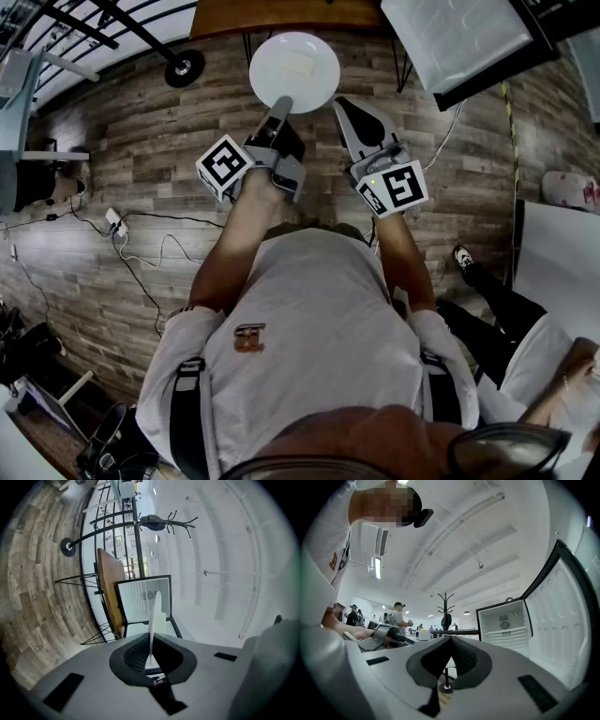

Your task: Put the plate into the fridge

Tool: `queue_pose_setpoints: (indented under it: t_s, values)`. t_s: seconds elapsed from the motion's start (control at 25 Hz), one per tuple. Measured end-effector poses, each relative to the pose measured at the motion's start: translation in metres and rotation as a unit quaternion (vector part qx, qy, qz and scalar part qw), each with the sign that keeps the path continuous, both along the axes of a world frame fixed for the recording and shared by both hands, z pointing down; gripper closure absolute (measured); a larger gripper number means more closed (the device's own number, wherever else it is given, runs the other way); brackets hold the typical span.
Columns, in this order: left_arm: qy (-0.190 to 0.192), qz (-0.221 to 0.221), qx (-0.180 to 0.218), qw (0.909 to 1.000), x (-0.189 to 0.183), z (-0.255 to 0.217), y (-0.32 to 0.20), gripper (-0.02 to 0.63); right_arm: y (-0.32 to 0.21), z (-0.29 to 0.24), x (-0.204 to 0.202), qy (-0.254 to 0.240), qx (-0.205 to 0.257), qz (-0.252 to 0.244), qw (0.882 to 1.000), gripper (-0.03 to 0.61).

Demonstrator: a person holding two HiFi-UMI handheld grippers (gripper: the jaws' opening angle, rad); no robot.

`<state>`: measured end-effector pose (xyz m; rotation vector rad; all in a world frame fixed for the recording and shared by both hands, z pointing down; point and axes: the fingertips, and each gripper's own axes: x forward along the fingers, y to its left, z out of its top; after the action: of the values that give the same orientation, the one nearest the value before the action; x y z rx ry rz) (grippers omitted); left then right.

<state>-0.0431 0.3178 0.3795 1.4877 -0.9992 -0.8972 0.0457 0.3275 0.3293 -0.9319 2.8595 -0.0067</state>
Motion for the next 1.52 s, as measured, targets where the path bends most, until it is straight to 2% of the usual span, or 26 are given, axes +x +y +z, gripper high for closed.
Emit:
queue_pose_setpoints:
  t_s: [0.52,0.76,0.96,1.16,1.52]
  values:
    - [0.004,-0.004,-0.008,0.9999,-0.004,0.015,0.001,0.588,0.003,0.012,-0.006,-0.007,0.0,-0.006,1.0,0.546]
    - [0.01,-0.001,-0.016,0.9998,-0.049,0.013,0.018,0.588,0.021,0.006,-0.05,0.002,0.002,0.005,1.0,0.546]
    - [0.007,0.003,-0.021,0.9998,-0.045,0.02,0.006,0.588,0.014,0.017,-0.043,0.008,0.002,0.018,1.0,0.546]
    - [0.014,0.008,-0.026,0.9995,-0.092,0.013,0.005,0.588,0.016,0.01,-0.083,0.019,0.001,0.039,0.999,0.546]
    - [0.015,0.012,-0.039,0.999,-0.108,0.024,-0.011,0.588,-0.005,0.014,-0.095,0.027,0.007,0.056,0.998,0.546]
